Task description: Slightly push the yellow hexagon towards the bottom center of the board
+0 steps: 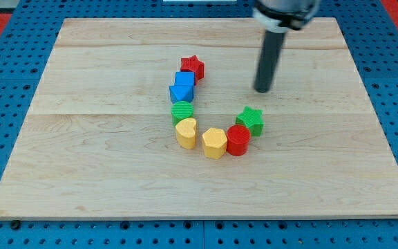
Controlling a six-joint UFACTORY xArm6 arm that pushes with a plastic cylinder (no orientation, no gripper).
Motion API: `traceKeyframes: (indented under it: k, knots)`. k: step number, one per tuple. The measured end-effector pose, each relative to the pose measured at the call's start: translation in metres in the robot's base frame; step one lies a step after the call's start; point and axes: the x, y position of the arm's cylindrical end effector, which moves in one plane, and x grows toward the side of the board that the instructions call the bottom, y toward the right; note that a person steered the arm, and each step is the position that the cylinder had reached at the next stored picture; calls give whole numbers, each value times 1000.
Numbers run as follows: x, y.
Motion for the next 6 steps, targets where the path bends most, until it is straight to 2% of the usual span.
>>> traceKeyframes:
  k: [1,3,6]
  knots:
    - [13,-54]
    - [73,-59]
    - [131,-82]
